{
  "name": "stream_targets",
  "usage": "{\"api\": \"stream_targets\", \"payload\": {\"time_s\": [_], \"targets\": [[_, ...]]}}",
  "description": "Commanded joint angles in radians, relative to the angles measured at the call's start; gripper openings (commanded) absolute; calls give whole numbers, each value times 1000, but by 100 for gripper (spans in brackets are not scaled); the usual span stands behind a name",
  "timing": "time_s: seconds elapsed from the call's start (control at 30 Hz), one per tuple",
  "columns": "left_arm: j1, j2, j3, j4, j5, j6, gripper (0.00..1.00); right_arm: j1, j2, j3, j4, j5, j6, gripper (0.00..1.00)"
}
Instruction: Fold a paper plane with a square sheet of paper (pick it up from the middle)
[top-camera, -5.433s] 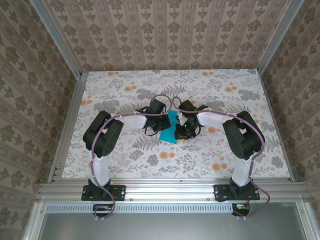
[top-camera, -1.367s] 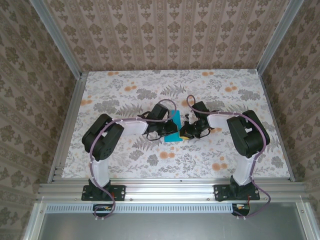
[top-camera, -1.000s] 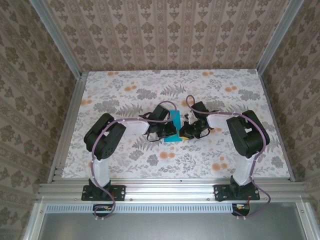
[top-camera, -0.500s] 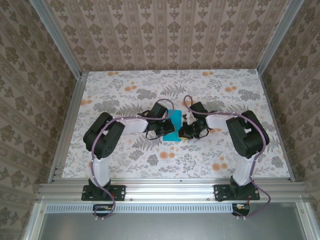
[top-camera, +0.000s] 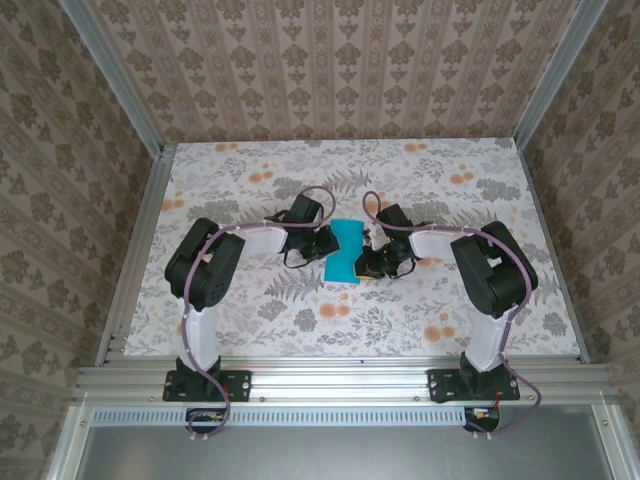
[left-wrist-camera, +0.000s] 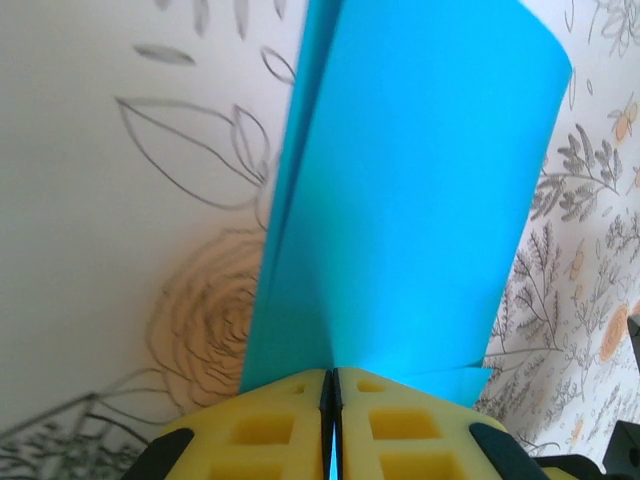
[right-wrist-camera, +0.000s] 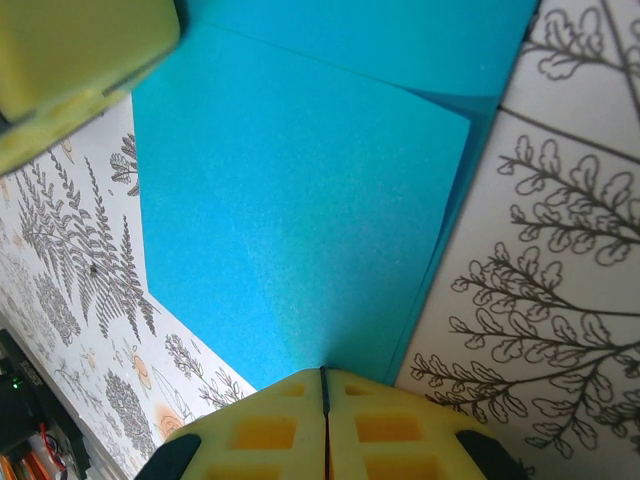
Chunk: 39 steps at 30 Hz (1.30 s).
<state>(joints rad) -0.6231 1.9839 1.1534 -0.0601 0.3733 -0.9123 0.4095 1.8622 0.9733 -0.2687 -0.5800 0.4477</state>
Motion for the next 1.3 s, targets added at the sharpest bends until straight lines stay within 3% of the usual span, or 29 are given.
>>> {"api": "stream_targets", "payload": {"time_s": [0.0, 0.23, 0.4, 0.5, 0.67, 0.77, 1.27], "targets": [[56, 34, -4, -56, -108, 51, 14, 28, 59, -69, -206, 126, -17, 8], [83, -49, -4, -92, -112, 109, 20, 28, -1, -28, -151, 61, 23, 10], [86, -160, -36, -118, -119, 130, 34, 28, -106, 73, -110, 42, 67, 19], [83, -219, -90, -107, -110, 117, 43, 28, -149, 125, -109, 84, 65, 26], [70, -283, -192, -34, -53, 62, 54, 26, -106, 206, -168, 214, 26, 27], [58, -296, -232, 16, -12, 21, 59, 26, -53, 237, -171, 216, 19, 27], [-12, -214, -221, 146, 95, -95, 58, 4, 79, 244, -152, 192, 29, 25]]}}
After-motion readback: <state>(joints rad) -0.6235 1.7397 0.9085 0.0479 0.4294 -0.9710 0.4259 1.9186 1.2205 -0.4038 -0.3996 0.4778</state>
